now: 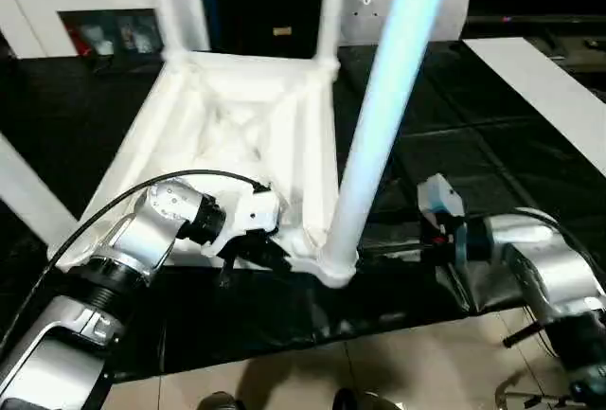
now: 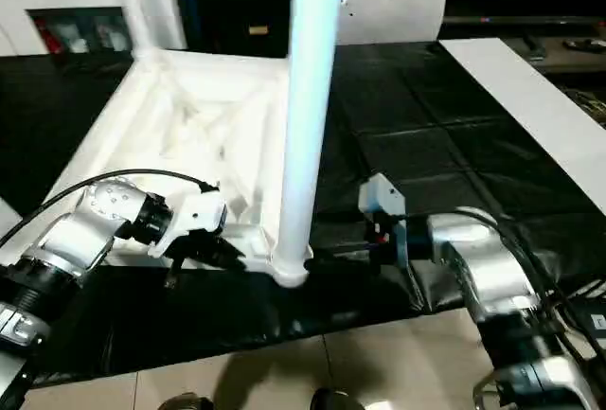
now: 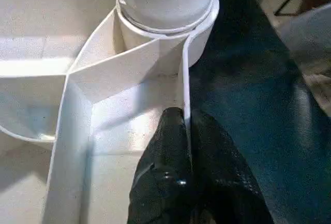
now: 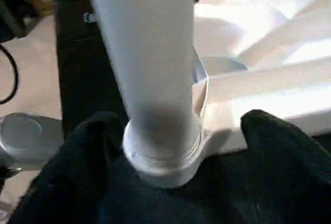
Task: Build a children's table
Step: Rotate leg to tighten
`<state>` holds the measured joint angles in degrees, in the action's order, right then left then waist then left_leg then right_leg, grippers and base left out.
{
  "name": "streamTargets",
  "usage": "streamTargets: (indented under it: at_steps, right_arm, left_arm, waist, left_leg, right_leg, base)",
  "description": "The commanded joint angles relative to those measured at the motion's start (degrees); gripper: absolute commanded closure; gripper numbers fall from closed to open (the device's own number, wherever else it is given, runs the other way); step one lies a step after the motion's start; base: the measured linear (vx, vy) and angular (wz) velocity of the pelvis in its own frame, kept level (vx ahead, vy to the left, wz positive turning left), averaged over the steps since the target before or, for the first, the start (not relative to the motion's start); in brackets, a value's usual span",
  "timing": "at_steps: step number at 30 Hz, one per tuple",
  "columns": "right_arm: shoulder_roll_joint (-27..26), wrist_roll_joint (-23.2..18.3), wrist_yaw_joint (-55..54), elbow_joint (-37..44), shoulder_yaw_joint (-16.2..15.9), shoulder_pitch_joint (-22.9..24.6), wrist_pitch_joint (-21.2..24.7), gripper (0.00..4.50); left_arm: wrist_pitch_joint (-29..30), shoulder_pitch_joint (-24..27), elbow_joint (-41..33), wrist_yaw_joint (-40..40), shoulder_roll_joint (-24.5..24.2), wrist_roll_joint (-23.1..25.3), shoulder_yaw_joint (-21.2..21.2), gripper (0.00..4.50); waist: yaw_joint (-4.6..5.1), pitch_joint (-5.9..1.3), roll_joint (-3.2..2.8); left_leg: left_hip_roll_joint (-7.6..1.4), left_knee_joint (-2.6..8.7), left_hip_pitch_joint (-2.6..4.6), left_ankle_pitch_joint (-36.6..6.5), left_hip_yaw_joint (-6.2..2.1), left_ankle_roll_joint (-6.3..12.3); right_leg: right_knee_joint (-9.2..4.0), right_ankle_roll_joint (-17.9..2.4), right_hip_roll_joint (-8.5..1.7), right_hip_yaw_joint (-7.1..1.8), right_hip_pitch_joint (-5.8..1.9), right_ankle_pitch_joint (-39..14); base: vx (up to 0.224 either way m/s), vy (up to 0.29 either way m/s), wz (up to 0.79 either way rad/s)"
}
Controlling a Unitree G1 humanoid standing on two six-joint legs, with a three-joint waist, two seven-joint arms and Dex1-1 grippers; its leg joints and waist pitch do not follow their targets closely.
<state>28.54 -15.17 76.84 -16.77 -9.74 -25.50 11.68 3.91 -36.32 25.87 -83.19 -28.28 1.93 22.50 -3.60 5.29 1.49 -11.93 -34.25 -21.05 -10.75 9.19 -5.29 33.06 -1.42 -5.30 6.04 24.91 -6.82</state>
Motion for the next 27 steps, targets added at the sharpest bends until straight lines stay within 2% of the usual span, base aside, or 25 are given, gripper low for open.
streamTargets:
  at_steps: [1,5,8,9,10,19,22,25,27]
  right_arm:
    - [-0.47,0.34,2.13,-1.63,-1.63,-1.23,-0.96,0.76]
    - [-2.38,0.74,3.39,-5.28,-3.25,-3.43,-2.64,1.01]
    - [-3.31,0.80,4.04,-6.92,-3.71,-4.36,-2.74,1.37]
    - [-3.35,0.78,4.13,-7.01,-3.73,-4.40,-2.72,1.37]
    - [-3.79,0.35,5.25,-7.32,-3.90,-4.87,-1.74,1.55]
    - [-3.53,-1.44,8.41,-7.02,-4.84,-4.76,1.21,2.24]
    - [-3.61,-3.35,8.01,-4.58,-4.13,-3.37,4.23,2.41]
    - [-4.41,-5.51,4.90,0.40,-2.76,0.03,7.89,2.43]
    - [-5.96,-4.73,-0.99,4.60,-2.13,3.54,8.89,2.45]
  left_arm:
    - [-1.65,-1.67,-1.19,-3.38,0.74,-0.30,2.35,4.50]
    - [-2.50,-1.94,-0.44,-3.78,0.81,-0.13,2.51,4.50]
    - [-2.86,-1.96,-0.17,-3.85,0.72,-0.08,2.56,4.50]
    - [-2.87,-1.96,-0.16,-3.85,0.71,-0.08,2.57,4.50]
    - [-2.97,-1.98,-0.03,-3.74,0.66,-0.02,2.48,4.50]
    - [-2.85,-1.86,0.23,-3.12,0.59,-0.05,2.24,4.50]
    - [-0.81,-1.50,-0.11,-1.62,0.95,-0.30,1.56,4.50]
    - [3.44,-0.37,-2.04,1.41,1.97,-1.14,0.17,4.50]
    - [7.36,0.61,-3.96,4.88,3.30,-1.60,-1.03,4.50]
  waist:
    - [0.30,-4.82,0.23]
    - [0.38,-4.87,0.25]
    - [0.50,-4.86,0.34]
    - [0.47,-4.94,0.52]
    - [0.39,-4.95,0.44]
    - [0.14,-5.21,0.44]
    - [-0.02,-5.28,0.36]
    - [-0.38,-5.25,0.42]
    - [-0.52,-5.25,0.48]
  left_leg:
    - [-1.13,3.88,0.46,-10.43,0.69,4.34]
    - [-1.14,3.86,0.40,-10.77,0.67,4.14]
    - [-1.08,3.90,0.28,-10.92,0.68,3.86]
    - [-1.10,3.83,0.36,-10.79,0.75,3.88]
    - [-1.11,3.84,0.38,-10.63,0.74,3.86]
    - [-1.15,3.73,0.29,-9.28,0.84,4.00]
    - [-1.20,3.71,0.35,-9.05,0.86,3.95]
    - [-1.24,3.75,0.48,-8.53,0.92,3.72]
    - [-1.24,3.81,0.46,-8.44,0.91,3.60]
  right_leg:
    - [-3.50,-10.84,-2.63,-2.74,-4.09,-21.62]
    - [-3.39,-11.00,-2.64,-2.81,-4.10,-21.58]
    - [-3.40,-10.68,-2.60,-2.82,-4.16,-22.36]
    - [-3.41,-10.60,-2.61,-2.86,-4.13,-22.29]
    - [-3.36,-10.48,-2.63,-2.90,-4.16,-22.37]
    - [-3.01,-11.27,-2.58,-2.93,-4.27,-19.98]
    - [-2.92,-11.42,-2.55,-2.93,-4.28,-19.63]
    - [-2.92,-11.20,-2.56,-3.12,-4.30,-19.03]
    - [-2.96,-10.73,-2.64,-3.15,-4.18,-19.62]
  base:
    - [0.000,0.000,0.00]
    - [0.000,0.000,0.00]
    - [0.000,0.000,0.00]
    - [0.000,0.000,0.00]
    - [0.000,0.000,0.00]
    - [0.000,0.000,0.00]
    - [0.000,0.000,0.00]
    - [0.000,0.000,0.00]
    - [0.000,0.000,0.00]
